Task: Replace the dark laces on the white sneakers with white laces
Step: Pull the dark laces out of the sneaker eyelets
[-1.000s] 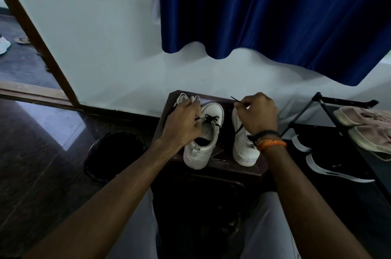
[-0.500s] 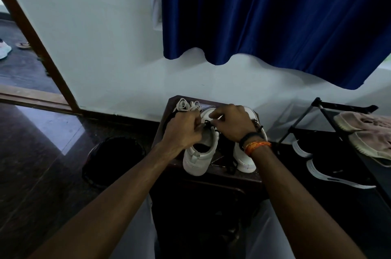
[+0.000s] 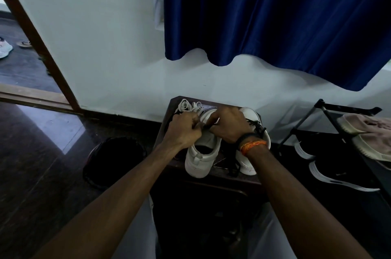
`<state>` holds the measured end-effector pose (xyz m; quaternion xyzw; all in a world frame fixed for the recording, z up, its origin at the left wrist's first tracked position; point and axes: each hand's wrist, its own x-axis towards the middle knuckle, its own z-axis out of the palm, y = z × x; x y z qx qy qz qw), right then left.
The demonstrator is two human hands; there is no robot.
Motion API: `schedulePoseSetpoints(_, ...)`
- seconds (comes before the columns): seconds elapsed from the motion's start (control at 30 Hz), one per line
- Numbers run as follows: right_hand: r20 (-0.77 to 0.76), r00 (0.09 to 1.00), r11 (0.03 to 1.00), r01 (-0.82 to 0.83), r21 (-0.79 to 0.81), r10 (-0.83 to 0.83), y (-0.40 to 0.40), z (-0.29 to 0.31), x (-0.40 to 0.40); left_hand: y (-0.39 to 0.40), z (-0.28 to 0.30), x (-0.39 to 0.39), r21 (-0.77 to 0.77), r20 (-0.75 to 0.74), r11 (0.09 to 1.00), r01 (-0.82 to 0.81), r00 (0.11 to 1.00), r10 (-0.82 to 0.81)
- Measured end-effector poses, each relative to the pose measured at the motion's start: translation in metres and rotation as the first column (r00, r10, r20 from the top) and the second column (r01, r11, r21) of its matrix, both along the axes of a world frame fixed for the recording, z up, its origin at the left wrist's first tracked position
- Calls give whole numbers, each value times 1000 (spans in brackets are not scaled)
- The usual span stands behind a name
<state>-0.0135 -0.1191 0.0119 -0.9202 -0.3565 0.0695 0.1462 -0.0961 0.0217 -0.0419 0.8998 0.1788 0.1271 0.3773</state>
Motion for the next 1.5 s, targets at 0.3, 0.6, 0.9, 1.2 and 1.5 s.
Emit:
schedulePoseSetpoints(0.3, 285, 953, 993, -80, -84, 101, 5, -16, -9, 3, 1, 2, -10, -16, 1000, 23, 1000, -23)
schedulePoseSetpoints(0.6, 270, 963, 1000, -15, 3, 14, 2, -21, -7, 9, 2, 2, 8, -6, 1000, -6, 1000, 6)
schedulePoseSetpoints(0.9, 337, 940, 990, 7, 140, -54, -4, -37, -9, -6, 7, -1, 70, 18, 998, 4, 1000, -5)
schedulePoseSetpoints(1.2, 150, 980, 934, 73, 350, -132, -11, -40, -3, -9, 11, -5, 113, 26, 994, 13, 1000, -16)
schedulePoseSetpoints(1.5, -775, 631, 683, 552, 478, 33, -19, -13, -5, -12, 14, -7, 159, 48, 987, 8, 999, -16)
